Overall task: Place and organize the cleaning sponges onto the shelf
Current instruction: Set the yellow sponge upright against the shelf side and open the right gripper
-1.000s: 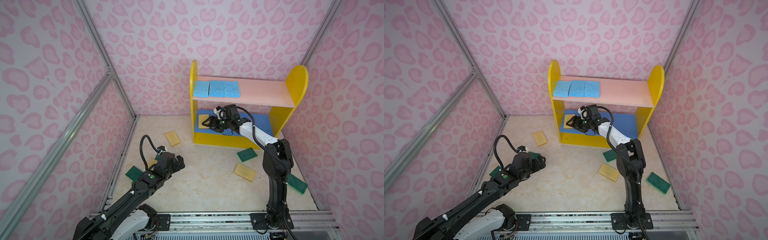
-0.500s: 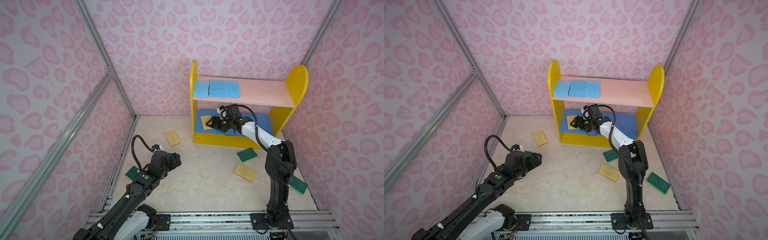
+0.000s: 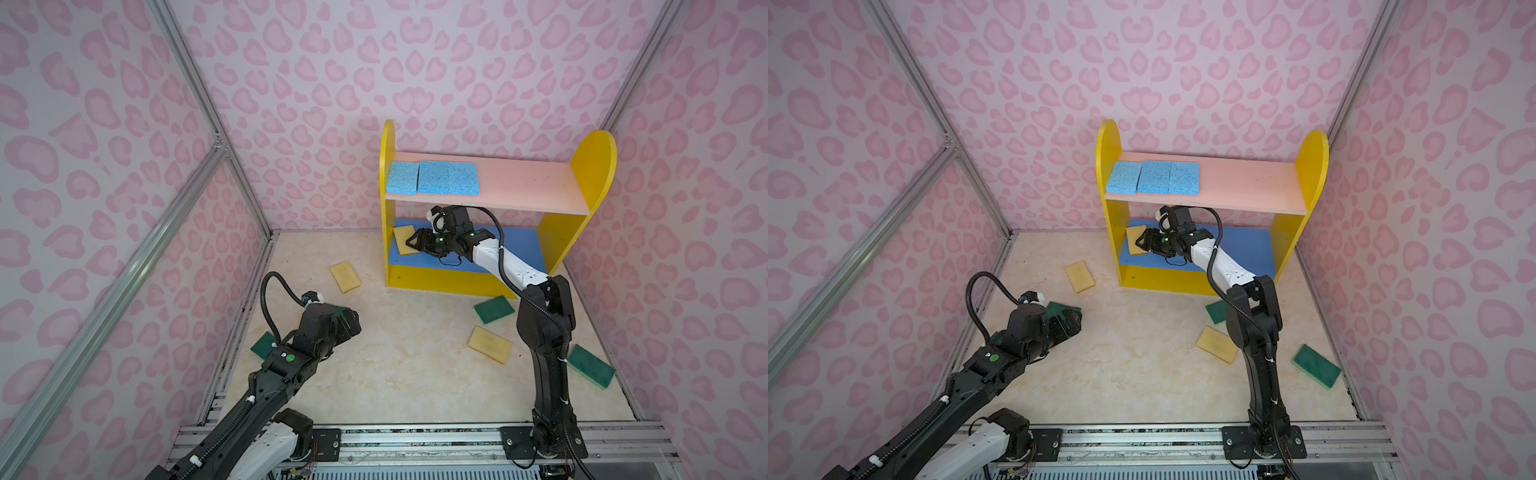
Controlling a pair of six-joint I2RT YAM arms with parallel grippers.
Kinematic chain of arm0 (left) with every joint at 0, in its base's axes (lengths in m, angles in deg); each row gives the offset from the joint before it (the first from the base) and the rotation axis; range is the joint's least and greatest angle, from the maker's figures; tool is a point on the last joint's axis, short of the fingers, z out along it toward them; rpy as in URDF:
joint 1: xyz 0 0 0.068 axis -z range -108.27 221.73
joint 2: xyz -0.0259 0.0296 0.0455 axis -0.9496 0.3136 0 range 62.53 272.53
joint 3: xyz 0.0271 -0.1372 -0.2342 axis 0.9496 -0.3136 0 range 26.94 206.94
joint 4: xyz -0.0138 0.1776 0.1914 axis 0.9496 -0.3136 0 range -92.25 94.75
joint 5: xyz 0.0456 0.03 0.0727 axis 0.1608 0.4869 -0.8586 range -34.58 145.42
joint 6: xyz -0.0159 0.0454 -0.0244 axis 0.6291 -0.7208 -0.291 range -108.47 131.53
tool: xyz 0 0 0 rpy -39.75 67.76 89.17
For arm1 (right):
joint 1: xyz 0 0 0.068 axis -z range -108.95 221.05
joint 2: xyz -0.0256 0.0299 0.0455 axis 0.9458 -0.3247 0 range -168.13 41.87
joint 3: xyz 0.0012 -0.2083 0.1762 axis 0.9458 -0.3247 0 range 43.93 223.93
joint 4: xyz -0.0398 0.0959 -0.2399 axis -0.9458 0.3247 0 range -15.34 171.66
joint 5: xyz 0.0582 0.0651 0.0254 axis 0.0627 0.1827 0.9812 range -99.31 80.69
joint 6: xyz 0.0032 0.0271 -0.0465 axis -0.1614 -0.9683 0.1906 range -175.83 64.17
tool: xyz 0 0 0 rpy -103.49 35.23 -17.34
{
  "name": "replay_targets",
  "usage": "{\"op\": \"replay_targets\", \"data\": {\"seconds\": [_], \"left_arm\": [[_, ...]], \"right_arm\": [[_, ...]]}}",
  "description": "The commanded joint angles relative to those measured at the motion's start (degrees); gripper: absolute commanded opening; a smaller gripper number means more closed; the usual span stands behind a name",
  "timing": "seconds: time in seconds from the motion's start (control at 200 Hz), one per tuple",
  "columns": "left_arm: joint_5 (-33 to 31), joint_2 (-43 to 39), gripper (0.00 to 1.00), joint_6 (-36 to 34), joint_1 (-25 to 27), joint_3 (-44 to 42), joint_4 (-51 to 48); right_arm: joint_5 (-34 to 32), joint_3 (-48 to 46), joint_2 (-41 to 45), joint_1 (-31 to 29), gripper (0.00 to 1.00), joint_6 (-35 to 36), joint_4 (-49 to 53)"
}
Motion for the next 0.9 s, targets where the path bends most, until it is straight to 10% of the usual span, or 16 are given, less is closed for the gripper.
{"op": "replay_targets", "data": {"seconds": [0.0, 0.465, 0.9], "left_arm": [[-0.7, 0.0, 0.99, -0.6, -0.2, -0.1, -0.6], [-0.6, -0.1, 1.0, -0.5, -0.3, 0.2, -0.8], [3.0, 4.3, 0.94, -1.5, -5.9, 3.1, 1.5]], "right_arm": [[-0.1, -0.5, -0.7, -0.8, 0.58, 0.1, 3.0], [-1.6, -4.3, 2.0, -0.8, 0.32, 0.5, 2.5], [-1.8, -11.4, 9.6, -1.0, 0.33, 1.3, -0.2]]}}
